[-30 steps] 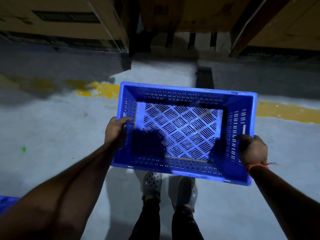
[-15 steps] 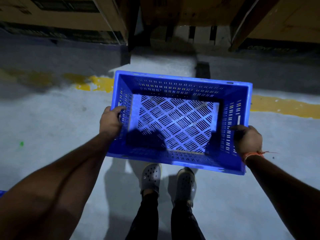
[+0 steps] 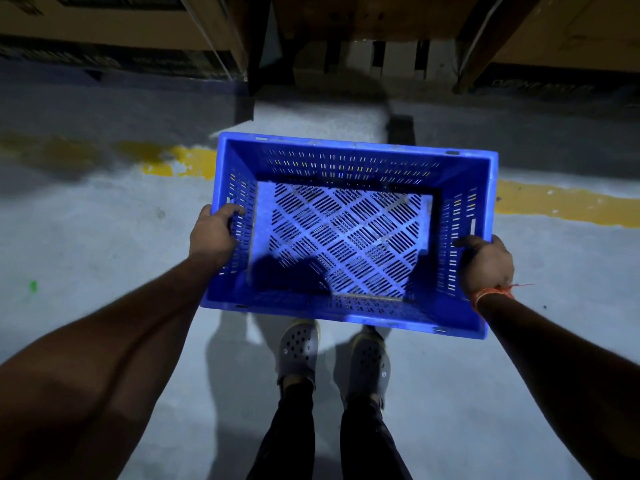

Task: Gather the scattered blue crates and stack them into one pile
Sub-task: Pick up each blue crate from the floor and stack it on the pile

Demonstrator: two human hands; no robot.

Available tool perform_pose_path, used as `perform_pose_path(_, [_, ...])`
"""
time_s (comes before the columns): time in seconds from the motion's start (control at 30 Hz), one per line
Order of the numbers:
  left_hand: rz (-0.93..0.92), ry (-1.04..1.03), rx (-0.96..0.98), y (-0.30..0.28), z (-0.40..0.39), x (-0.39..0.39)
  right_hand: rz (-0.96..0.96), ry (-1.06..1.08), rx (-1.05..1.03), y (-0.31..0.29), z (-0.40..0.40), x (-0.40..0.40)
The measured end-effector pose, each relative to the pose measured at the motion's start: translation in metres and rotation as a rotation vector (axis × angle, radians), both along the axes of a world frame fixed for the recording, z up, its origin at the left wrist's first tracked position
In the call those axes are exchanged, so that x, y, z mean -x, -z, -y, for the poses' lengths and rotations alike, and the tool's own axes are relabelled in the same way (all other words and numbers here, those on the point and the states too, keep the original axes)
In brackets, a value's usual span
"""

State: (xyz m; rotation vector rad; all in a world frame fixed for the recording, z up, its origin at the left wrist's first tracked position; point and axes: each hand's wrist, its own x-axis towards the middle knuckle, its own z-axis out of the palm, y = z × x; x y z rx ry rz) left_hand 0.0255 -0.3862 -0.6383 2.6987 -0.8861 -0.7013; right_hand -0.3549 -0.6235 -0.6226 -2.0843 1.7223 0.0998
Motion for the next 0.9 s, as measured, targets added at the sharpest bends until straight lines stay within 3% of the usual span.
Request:
perform_pose_path(0.7, [0.002, 0.035, -0.008, 0.010, -0.001, -0.011, -0.001, -0.043, 0.033, 0.012, 0.002, 0.002])
perform_pose_path(0.9, [-0.115, 0.047, -0.025, -0.003, -0.013, -0.008, -0.074, -0.125, -0.152, 0.001, 0.010, 0.010])
